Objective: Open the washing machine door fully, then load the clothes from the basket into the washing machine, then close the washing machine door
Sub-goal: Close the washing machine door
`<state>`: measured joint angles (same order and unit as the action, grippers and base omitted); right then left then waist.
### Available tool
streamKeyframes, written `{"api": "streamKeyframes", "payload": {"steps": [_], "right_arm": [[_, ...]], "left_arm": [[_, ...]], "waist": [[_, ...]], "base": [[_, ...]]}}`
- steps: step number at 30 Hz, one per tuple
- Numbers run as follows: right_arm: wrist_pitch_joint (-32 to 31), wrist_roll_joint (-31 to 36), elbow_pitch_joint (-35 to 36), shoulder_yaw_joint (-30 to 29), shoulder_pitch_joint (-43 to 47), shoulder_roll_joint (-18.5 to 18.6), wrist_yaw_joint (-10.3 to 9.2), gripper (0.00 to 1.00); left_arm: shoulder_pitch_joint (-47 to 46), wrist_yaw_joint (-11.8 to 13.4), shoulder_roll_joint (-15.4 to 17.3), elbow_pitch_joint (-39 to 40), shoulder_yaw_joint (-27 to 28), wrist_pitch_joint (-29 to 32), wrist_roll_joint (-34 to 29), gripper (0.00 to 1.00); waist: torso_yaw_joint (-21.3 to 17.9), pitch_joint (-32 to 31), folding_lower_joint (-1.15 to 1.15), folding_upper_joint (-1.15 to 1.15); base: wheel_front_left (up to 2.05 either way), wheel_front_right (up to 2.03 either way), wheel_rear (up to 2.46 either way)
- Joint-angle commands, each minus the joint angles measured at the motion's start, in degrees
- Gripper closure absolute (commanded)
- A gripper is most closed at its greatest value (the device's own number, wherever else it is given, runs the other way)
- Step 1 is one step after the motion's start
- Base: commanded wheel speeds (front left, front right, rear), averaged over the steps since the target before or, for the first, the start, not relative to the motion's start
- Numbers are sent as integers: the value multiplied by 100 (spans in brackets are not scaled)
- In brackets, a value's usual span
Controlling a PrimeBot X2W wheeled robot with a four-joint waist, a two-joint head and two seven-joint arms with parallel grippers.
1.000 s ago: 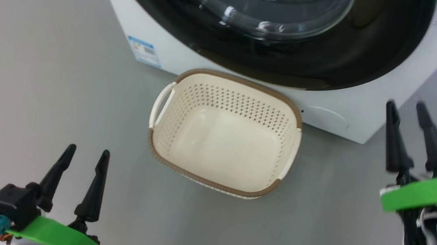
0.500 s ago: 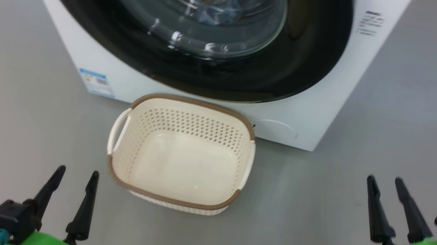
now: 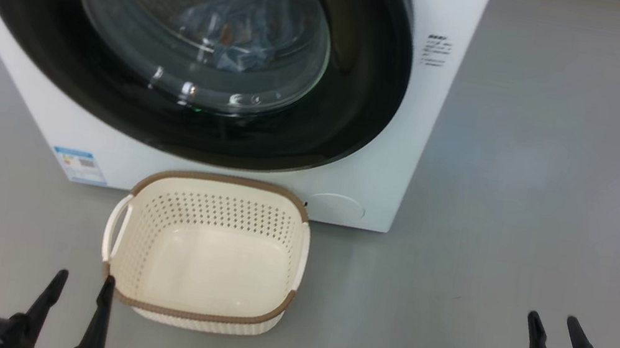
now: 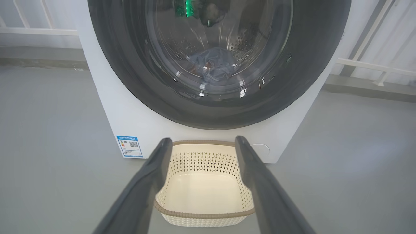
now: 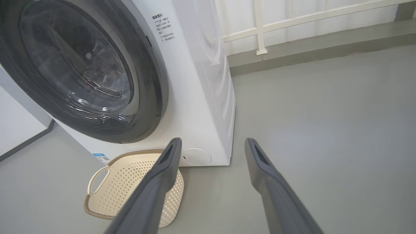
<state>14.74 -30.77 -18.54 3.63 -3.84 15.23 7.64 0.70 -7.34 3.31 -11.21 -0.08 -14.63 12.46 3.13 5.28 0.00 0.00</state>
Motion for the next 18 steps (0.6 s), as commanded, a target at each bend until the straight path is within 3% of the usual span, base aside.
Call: {"api": "streamKeyframes", "payload": {"steps": [1, 18], "right_arm": [[26, 62, 151, 64, 64, 96, -15, 0], [26, 128, 292, -372, 699, 73, -15, 0]], "left_arm": [[-35, -14, 151, 109, 223, -37, 45, 0], [305, -14, 199, 102, 379, -37, 21, 0]], "waist": [[-180, -165, 0, 0], [-478, -370, 0, 0]], "base": [[0, 0, 0], [0, 0, 0]]}}
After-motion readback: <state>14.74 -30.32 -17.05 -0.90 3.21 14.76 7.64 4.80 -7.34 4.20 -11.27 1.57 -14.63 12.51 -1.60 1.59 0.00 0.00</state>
